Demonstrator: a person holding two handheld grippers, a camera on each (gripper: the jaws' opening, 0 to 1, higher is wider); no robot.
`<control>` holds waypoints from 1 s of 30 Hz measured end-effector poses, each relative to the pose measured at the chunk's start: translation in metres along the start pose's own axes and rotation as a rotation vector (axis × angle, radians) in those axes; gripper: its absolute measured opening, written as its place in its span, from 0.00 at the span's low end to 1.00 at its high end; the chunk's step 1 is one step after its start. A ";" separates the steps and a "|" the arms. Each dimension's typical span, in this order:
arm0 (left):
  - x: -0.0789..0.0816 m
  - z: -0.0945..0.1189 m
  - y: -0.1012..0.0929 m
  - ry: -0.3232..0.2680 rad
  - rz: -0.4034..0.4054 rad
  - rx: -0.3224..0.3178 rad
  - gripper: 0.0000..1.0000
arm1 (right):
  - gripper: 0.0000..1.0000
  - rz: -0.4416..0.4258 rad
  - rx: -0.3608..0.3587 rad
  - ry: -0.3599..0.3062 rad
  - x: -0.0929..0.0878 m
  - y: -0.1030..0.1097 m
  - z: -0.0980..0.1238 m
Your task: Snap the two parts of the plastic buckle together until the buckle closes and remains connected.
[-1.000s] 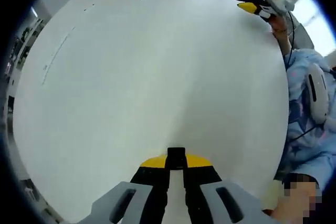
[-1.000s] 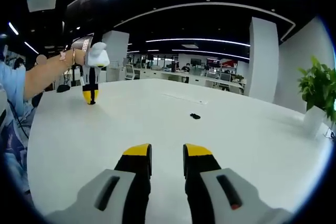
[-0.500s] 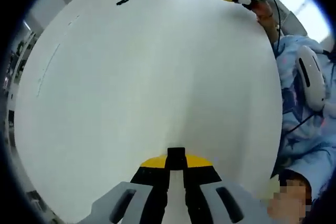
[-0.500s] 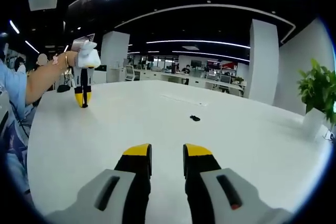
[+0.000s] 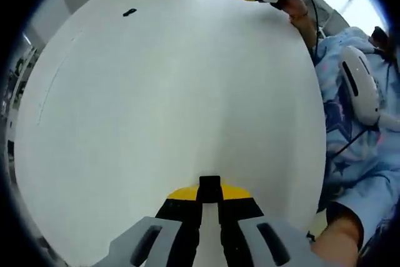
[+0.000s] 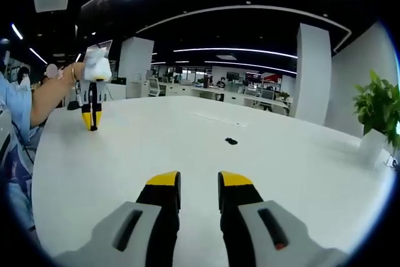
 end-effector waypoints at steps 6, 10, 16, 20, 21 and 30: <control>0.001 0.000 -0.011 0.011 -0.032 0.004 0.08 | 0.24 -0.004 0.003 0.008 -0.001 0.000 -0.001; 0.002 0.000 -0.018 0.021 -0.053 0.010 0.08 | 0.24 -0.006 0.005 0.011 -0.002 0.000 -0.001; 0.001 0.001 -0.030 0.018 -0.083 -0.001 0.08 | 0.24 -0.012 0.008 0.016 -0.003 -0.001 -0.002; 0.002 0.001 -0.033 0.020 -0.088 0.006 0.08 | 0.24 -0.011 0.013 0.020 -0.004 0.000 -0.003; 0.002 0.001 -0.033 0.022 -0.090 0.010 0.08 | 0.24 -0.011 0.014 0.021 -0.004 0.000 -0.003; 0.002 0.001 -0.031 0.032 -0.081 0.007 0.08 | 0.24 -0.019 0.018 0.032 -0.006 0.000 -0.005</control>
Point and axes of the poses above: the point that each gripper's makers call its tool centre point, and the gripper's own axes: z roughly backward along the fingers, y roughly to its left, x roughly out of its top, the point moved 1 cm from there along z, roughly backward along the fingers, and after that the axes turned 7 degrees about x, right-handed, at the moved point
